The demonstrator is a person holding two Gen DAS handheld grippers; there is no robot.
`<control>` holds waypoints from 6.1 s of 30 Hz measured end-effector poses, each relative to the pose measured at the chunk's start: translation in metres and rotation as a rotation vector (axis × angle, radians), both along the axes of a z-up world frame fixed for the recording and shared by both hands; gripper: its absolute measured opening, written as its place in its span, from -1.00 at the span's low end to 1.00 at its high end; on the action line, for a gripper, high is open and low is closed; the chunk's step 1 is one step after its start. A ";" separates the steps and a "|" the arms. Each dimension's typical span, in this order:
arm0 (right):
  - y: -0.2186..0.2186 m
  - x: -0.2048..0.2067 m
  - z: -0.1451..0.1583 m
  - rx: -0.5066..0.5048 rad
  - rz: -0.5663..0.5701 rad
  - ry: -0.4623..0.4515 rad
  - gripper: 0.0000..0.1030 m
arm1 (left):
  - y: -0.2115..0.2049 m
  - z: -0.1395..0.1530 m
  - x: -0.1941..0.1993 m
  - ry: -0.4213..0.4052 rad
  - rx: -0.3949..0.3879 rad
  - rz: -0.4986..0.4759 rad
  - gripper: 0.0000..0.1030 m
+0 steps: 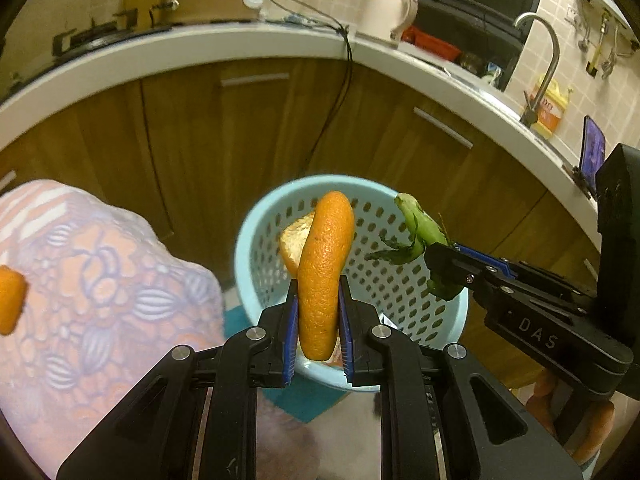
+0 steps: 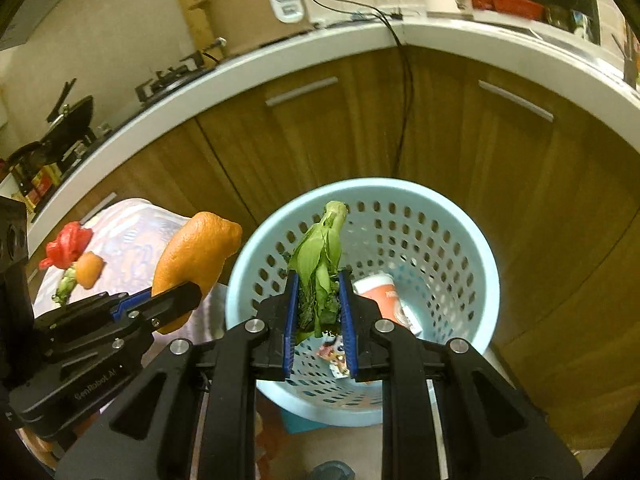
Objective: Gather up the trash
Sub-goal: 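Carry the bread roll and bok choy over the blue basket and open both tools, then move both tools back over the table toward the remaining items, then grasp the second bok choy with the left tool while the right tool grasps the orange, then carry the bok choy and orange over the basket and open both tools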
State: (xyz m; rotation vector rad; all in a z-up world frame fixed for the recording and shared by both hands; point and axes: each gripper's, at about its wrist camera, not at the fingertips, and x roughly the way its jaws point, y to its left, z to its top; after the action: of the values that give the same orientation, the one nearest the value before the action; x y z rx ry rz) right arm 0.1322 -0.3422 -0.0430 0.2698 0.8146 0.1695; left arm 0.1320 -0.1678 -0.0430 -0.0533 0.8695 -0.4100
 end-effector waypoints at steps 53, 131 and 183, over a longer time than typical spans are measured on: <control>0.249 0.012 0.055 -0.064 0.436 -0.106 -0.20 | 0.285 0.032 -0.059 -0.052 0.031 0.494 -0.23; 0.348 0.027 0.028 -0.049 0.715 0.031 0.03 | 0.354 0.031 -0.086 -0.128 -0.136 0.693 -0.53; 0.018 0.024 0.024 -0.058 0.059 -0.024 -0.70 | 0.045 0.044 0.016 -0.053 -0.068 0.107 -0.55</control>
State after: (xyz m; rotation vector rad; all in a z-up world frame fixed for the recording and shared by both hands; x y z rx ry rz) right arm 0.1559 -0.3243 -0.0188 0.1890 0.8025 0.2037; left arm 0.1479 -0.1227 0.0015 -0.1503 0.7970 -0.3392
